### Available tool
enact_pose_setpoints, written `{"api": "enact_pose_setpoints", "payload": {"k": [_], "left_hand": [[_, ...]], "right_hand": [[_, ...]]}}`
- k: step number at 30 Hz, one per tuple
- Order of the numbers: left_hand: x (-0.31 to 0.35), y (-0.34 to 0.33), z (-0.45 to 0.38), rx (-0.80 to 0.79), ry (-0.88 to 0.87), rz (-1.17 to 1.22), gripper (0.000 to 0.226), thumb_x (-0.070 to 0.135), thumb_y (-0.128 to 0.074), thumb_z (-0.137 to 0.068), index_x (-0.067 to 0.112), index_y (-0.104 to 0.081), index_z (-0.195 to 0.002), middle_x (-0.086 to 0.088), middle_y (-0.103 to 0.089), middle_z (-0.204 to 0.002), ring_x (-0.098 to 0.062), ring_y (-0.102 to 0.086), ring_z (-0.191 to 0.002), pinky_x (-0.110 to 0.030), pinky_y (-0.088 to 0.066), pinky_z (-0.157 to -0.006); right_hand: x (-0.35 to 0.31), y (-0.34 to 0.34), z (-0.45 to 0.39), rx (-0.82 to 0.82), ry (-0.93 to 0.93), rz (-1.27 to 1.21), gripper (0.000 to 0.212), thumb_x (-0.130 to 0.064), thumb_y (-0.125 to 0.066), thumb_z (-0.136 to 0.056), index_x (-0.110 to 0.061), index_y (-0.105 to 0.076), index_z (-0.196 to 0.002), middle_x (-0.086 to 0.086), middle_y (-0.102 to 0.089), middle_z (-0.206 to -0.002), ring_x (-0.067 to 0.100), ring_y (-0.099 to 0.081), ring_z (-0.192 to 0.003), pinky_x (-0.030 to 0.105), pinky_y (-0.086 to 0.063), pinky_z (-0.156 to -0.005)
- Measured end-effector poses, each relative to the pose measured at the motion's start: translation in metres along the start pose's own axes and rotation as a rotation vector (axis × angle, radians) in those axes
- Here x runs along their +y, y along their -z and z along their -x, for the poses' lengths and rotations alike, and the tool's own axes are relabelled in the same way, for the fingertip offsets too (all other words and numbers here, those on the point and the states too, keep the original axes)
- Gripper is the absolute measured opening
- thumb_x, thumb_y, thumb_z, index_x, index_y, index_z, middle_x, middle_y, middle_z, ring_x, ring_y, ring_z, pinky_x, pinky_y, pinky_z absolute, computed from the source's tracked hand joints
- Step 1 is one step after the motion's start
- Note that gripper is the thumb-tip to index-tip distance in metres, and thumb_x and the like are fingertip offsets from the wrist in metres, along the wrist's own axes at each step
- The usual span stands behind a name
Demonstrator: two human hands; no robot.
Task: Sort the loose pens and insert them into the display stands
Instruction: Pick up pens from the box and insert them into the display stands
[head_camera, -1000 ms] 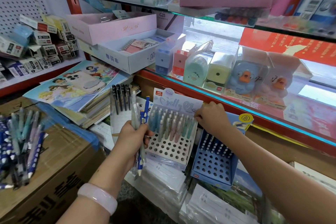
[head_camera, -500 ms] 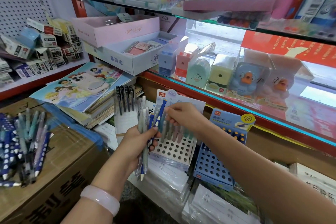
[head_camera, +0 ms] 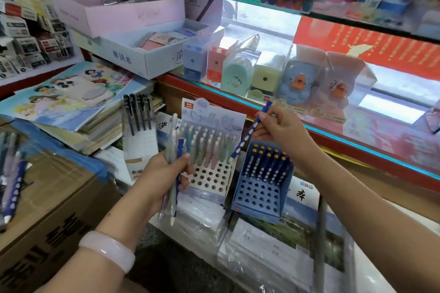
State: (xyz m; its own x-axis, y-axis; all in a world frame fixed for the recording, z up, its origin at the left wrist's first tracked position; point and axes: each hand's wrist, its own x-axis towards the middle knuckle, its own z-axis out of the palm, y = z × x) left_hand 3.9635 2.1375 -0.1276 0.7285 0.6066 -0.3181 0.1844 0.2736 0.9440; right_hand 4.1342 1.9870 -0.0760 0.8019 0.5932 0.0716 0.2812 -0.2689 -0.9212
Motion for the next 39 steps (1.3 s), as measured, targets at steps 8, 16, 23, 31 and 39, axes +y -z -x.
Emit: {"api": "enact_pose_setpoints", "payload": {"k": [8, 16, 23, 31, 39], "left_hand": [[-0.004, -0.015, -0.005, -0.009, 0.036, 0.012, 0.019, 0.023, -0.053, -0.093, 0.008, -0.051, -0.081, -0.006, -0.05, -0.062, -0.007, -0.04, -0.036, -0.017, -0.035, -0.035], [-0.006, -0.014, -0.008, 0.029, 0.11, 0.034, 0.011, 0.009, -0.048, -0.095, 0.007, -0.052, -0.084, -0.008, -0.053, -0.062, -0.01, -0.039, -0.038, -0.017, -0.034, -0.033], [-0.006, -0.014, -0.008, 0.018, 0.096, -0.007, 0.012, 0.003, -0.044, -0.093, 0.004, -0.054, -0.087, -0.009, -0.057, -0.068, -0.013, -0.041, -0.049, -0.018, -0.039, -0.039], [-0.004, -0.013, -0.004, -0.006, 0.083, 0.035, 0.008, 0.003, -0.053, -0.091, -0.001, -0.06, -0.094, -0.006, -0.065, -0.07, -0.005, -0.058, -0.045, -0.016, -0.05, -0.046], [0.001, -0.012, 0.003, -0.032, 0.084, 0.117, 0.006, 0.001, -0.056, -0.088, 0.0, -0.062, -0.088, -0.005, -0.07, -0.064, -0.009, -0.064, -0.051, -0.017, -0.053, -0.049]], "right_hand": [[0.072, 0.025, 0.034, 0.107, 0.032, 0.386, 0.016, -0.017, -0.047, -0.096, -0.002, -0.053, -0.096, 0.005, -0.067, -0.076, 0.02, -0.068, -0.073, 0.048, -0.055, -0.075], [0.091, -0.019, 0.028, 0.03, 0.082, 0.536, 0.008, -0.021, -0.042, -0.099, -0.016, -0.045, -0.093, 0.017, -0.065, -0.085, 0.034, -0.062, -0.075, 0.052, -0.049, -0.066], [0.094, -0.028, 0.021, 0.042, 0.068, 0.598, 0.017, -0.021, -0.043, -0.099, -0.006, -0.048, -0.099, 0.016, -0.065, -0.081, 0.032, -0.059, -0.067, 0.044, -0.046, -0.06], [0.108, -0.039, 0.018, -0.05, -0.046, 0.725, 0.015, -0.026, -0.04, -0.1, -0.014, -0.038, -0.092, 0.006, -0.049, -0.06, 0.028, -0.05, -0.054, 0.037, -0.04, -0.053], [0.098, -0.035, 0.023, 0.088, -0.051, 0.664, 0.023, -0.033, -0.051, -0.095, -0.011, -0.057, -0.091, 0.002, -0.057, -0.07, 0.017, -0.053, -0.062, 0.029, -0.042, -0.057]]}}
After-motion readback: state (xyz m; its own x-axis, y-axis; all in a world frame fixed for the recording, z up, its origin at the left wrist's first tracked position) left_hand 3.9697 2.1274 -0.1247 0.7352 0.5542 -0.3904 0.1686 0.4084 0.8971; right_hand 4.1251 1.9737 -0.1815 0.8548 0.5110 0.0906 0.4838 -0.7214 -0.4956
